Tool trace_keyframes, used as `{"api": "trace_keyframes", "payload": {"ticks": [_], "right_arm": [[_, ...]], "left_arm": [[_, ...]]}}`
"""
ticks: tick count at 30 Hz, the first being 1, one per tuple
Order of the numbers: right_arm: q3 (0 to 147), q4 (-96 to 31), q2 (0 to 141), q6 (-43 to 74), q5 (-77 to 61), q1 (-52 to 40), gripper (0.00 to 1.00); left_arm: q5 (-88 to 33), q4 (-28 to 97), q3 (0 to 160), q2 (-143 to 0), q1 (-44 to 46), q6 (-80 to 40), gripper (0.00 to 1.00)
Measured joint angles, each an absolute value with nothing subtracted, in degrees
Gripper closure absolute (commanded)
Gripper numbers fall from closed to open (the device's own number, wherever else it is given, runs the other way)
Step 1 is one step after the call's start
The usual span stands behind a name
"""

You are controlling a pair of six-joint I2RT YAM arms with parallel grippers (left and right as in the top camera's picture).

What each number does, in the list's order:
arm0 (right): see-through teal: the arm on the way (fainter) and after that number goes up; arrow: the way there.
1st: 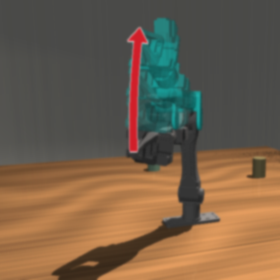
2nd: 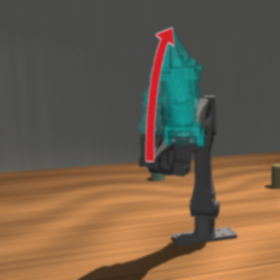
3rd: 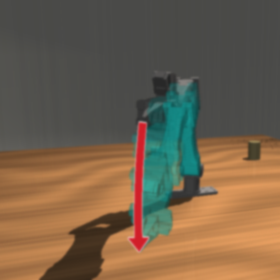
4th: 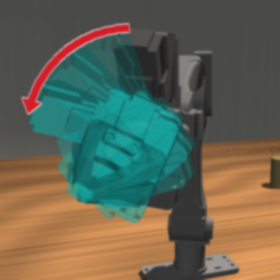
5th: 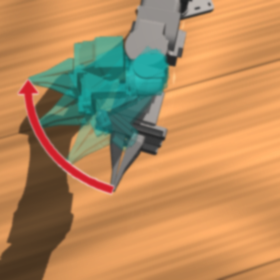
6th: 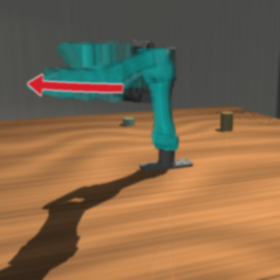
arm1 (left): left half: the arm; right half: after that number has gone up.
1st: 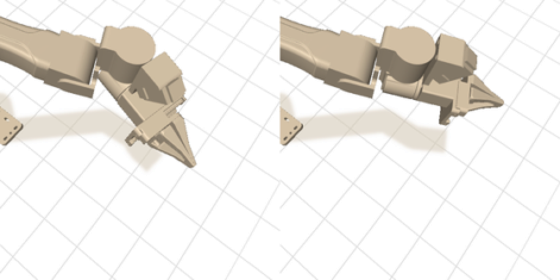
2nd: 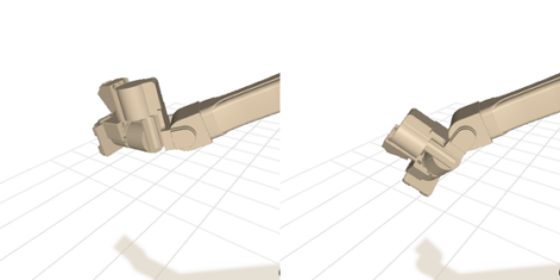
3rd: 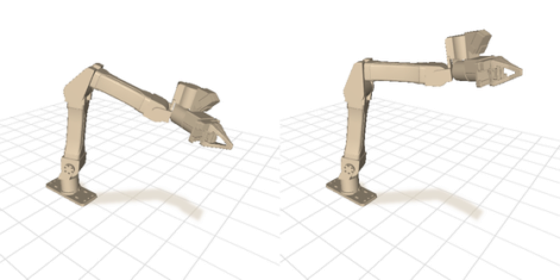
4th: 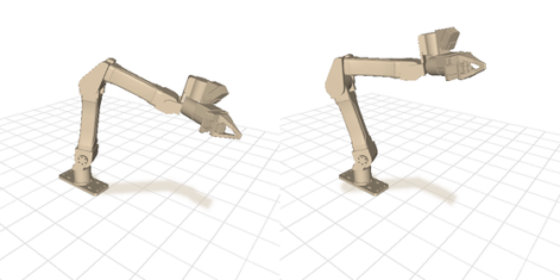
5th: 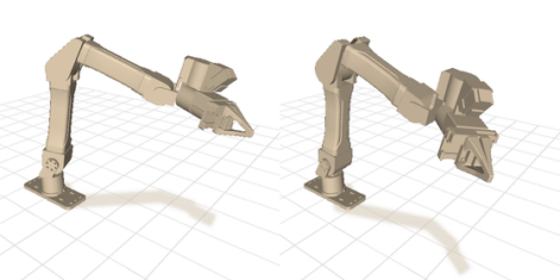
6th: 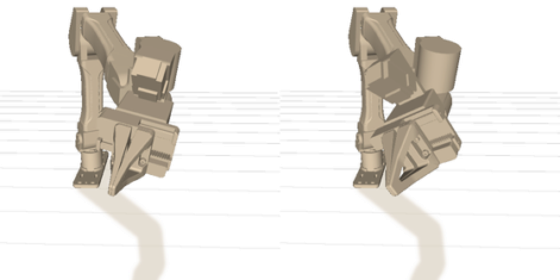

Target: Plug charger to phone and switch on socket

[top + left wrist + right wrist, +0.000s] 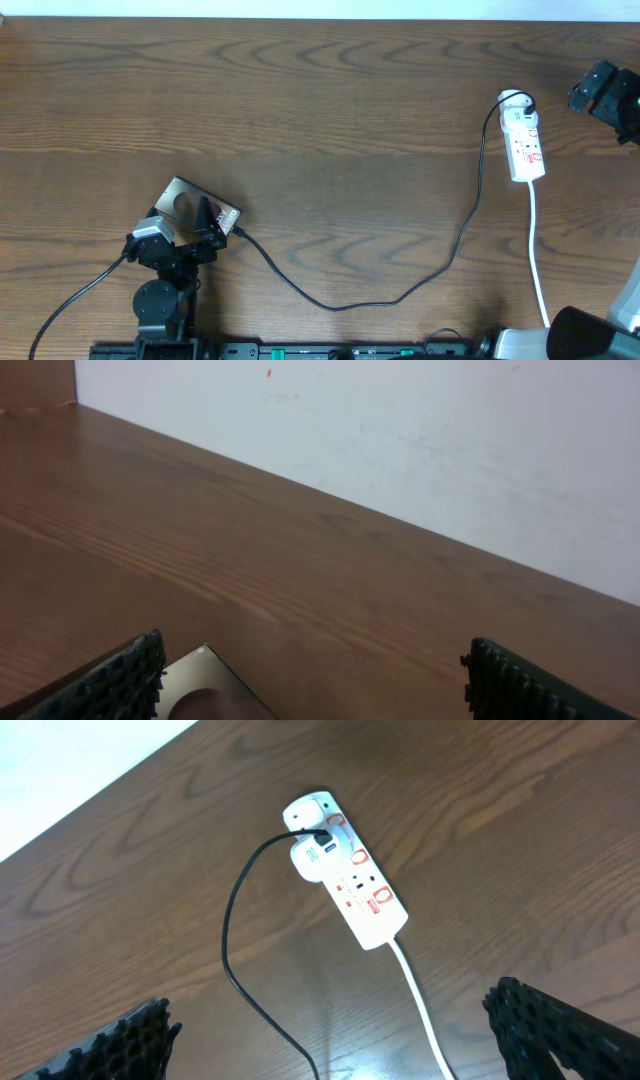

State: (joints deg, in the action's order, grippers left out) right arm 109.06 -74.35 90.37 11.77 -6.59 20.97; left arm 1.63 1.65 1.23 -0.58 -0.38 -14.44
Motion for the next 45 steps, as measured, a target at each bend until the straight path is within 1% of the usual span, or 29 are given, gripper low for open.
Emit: {"api": "trace_keyframes", "payload": {"ticks": [8,13,29,45], "right_arm": [[109.0,-74.3,90.4,11.8,-6.6,21.0,0.01],[109.0,-74.3,90.4,11.8,-6.6,21.0,0.01],[109.0,-74.3,90.4,11.8,-6.6,21.0,0.01],[109.0,-74.3,90.4,11.8,-6.6,21.0,0.01]], "left_arm": [[1.6,1.7,1.2,-0.6,-0.4,-5.7,0.06],[1.6,1.7,1.2,-0.6,-0.4,-3.1,0.06],[1.6,1.7,1.3,-0.6,-0.4,-2.0,0.06],[-0.2,1.9,1.3,-0.6,-0.4,1.8,0.06]]}}
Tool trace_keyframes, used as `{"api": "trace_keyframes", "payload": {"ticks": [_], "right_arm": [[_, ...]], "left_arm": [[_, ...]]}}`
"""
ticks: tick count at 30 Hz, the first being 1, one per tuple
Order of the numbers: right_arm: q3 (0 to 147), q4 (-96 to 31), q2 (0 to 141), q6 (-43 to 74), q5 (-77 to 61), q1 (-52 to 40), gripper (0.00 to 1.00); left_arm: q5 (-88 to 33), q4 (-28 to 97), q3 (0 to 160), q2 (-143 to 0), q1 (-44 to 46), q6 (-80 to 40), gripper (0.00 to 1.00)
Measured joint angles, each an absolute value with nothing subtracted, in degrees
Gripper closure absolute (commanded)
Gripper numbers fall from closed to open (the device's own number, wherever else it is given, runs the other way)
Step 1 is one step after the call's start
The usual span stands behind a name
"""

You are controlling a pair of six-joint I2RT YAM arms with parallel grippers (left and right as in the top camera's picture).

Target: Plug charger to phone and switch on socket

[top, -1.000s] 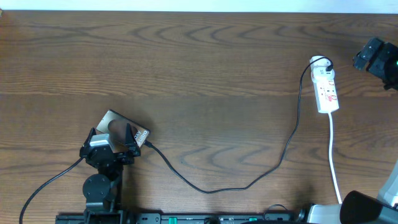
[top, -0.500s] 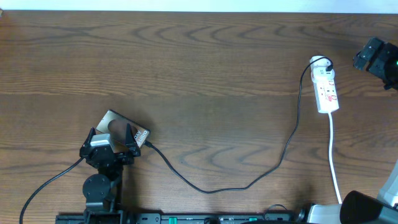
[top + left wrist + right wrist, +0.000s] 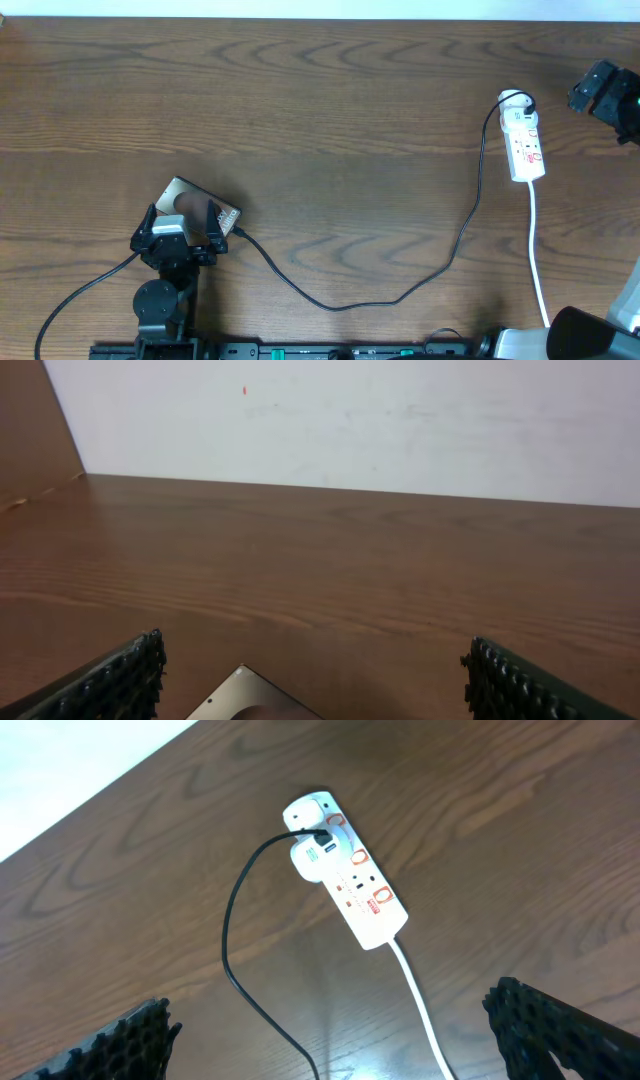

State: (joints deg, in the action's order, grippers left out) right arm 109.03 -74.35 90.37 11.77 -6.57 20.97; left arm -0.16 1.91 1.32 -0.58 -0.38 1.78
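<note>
The grey phone [image 3: 183, 197] lies flat at the table's front left, and its far corner [image 3: 245, 700] shows low in the left wrist view. My left gripper [image 3: 181, 220] hovers over the phone's near part, open, with fingers [image 3: 110, 685] wide on either side. A black charger cable [image 3: 330, 303] runs from the phone's right edge to a white adapter [image 3: 312, 860] in the white power strip [image 3: 345, 870]. The strip [image 3: 525, 140] carries red switches. My right gripper [image 3: 330, 1040] is open above the table near the strip, holding nothing.
The strip's white cord [image 3: 537, 250] runs toward the front right edge. A white wall [image 3: 350, 420] backs the far side of the wooden table [image 3: 320, 100]. The right arm [image 3: 600, 90] sits at the right edge.
My left gripper has turned from a slanted heading to face the far wall squarely, and sits slightly lower left over the phone. The right gripper, cable and strip have not changed.
</note>
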Motion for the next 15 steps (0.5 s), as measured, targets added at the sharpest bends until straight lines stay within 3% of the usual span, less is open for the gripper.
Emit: {"api": "trace_keyframes", "payload": {"ticks": [15], "right_arm": [[109.0,-74.3,90.4,11.8,-6.6,21.0,0.01]], "left_arm": [[-2.9,2.1,1.3,-0.6,-0.4,1.6,0.06]]}}
